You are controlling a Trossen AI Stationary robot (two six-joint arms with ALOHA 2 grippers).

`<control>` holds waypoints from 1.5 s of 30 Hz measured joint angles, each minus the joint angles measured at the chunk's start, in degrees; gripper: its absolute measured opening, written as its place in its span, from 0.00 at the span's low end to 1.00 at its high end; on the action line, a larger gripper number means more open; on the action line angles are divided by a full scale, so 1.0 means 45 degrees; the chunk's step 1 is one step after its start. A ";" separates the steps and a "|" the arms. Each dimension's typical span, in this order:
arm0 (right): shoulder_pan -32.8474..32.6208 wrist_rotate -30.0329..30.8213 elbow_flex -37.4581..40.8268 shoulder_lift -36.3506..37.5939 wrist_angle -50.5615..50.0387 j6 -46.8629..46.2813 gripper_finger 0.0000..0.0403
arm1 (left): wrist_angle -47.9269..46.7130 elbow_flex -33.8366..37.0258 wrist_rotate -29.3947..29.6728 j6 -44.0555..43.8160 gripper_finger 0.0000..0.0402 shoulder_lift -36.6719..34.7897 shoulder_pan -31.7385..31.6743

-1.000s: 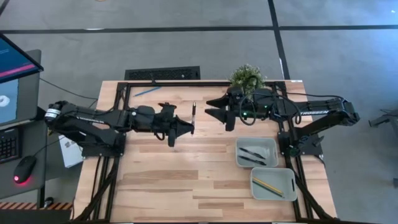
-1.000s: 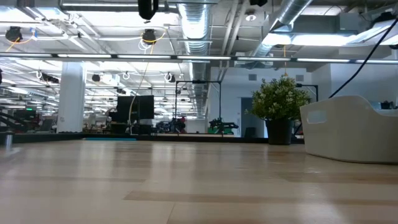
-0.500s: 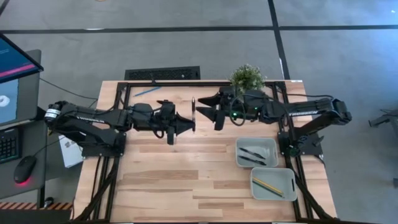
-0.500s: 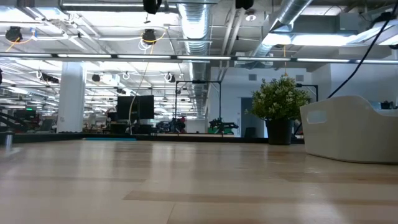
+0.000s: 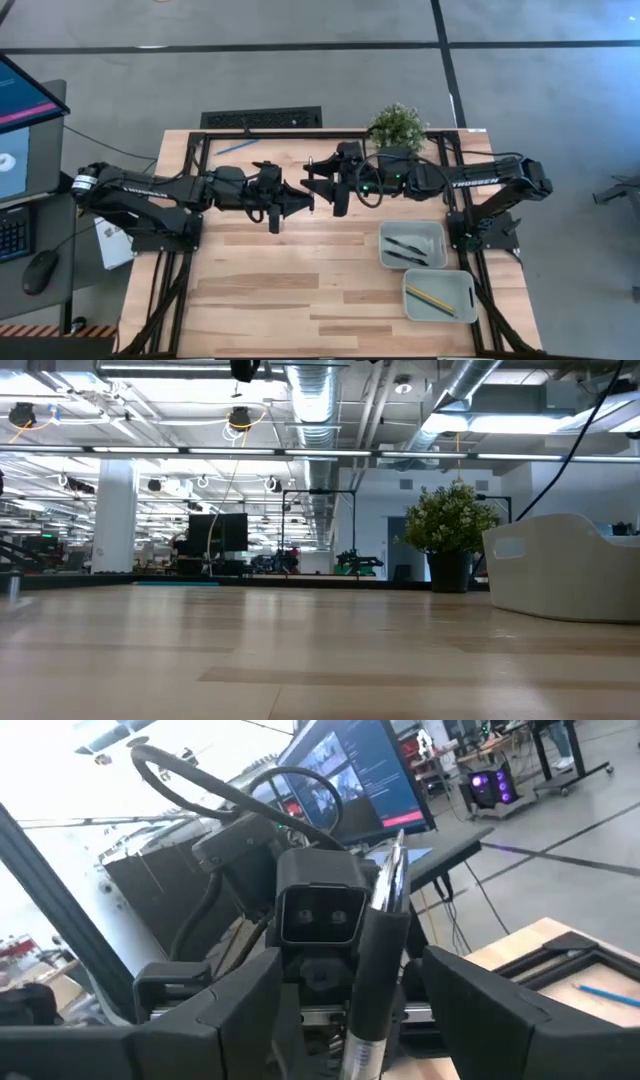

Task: Sort pens & pencils
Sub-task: Put the black pen into the top gray bin

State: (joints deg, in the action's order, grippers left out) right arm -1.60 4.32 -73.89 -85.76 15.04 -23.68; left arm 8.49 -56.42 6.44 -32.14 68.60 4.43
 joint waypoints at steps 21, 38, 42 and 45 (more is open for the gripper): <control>0.0029 0.0046 0.0000 0.0073 -0.0293 0.0366 0.21 | -0.0149 0.0000 0.0016 0.0171 0.14 0.0000 -0.0010; 0.0024 0.0039 0.0000 0.0073 -0.0284 0.0267 0.16 | -0.0236 0.0000 0.0097 0.0344 0.14 0.0000 -0.0010; 0.0024 0.0029 0.0000 0.0073 -0.0275 0.0282 0.16 | -0.0204 0.0000 -0.0068 0.1363 0.17 0.0000 -0.0010; 0.0024 0.0021 0.0000 0.0081 -0.0231 0.0277 0.16 | 0.0078 0.0004 -0.0149 0.1473 0.25 0.0000 -0.0005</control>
State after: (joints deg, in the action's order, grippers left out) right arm -1.50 4.41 -73.89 -85.39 14.00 -22.44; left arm 8.84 -56.41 5.76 -25.51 68.60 4.40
